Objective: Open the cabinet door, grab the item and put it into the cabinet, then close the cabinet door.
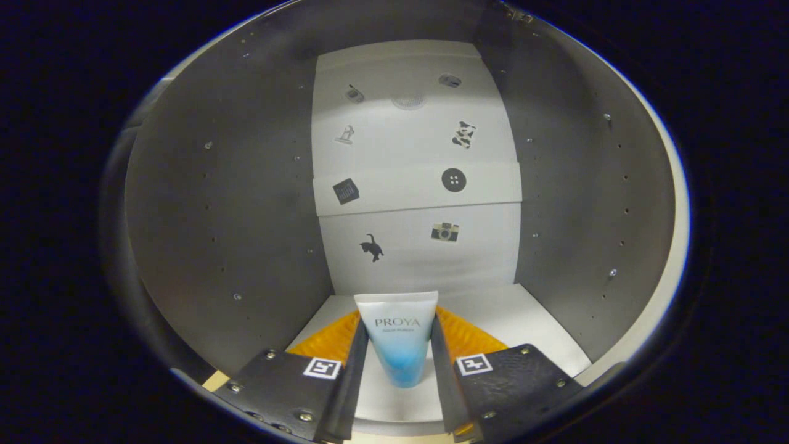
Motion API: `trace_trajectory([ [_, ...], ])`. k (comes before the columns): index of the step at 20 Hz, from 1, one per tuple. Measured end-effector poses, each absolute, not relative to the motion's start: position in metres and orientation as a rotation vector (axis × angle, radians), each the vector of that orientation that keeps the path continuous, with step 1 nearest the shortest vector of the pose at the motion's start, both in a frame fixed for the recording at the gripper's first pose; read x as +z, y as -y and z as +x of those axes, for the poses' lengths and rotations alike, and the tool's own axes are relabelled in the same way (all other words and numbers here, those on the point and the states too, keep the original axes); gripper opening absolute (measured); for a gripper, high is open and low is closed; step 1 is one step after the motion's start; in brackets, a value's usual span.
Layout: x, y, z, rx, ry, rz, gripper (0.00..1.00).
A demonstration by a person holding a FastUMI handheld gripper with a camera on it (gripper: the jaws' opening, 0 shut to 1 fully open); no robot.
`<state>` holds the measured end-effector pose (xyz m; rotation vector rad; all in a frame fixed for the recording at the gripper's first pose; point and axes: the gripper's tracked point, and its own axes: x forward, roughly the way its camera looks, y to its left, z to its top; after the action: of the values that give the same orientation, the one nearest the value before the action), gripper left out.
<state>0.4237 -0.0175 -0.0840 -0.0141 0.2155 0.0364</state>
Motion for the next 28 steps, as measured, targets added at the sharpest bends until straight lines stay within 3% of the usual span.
trace_trajectory([
  [5, -0.090, 0.013, 0.425, 0.046, -0.236, -0.009, 0.62],
  [10, -0.071, 0.014, 0.399, 0.025, -0.195, -0.002, 1.00],
  [16, -0.035, 0.007, 0.316, 0.020, -0.158, -0.003, 1.00],
  [28, 0.036, 0.043, 0.066, -0.037, -0.101, 0.042, 1.00],
])
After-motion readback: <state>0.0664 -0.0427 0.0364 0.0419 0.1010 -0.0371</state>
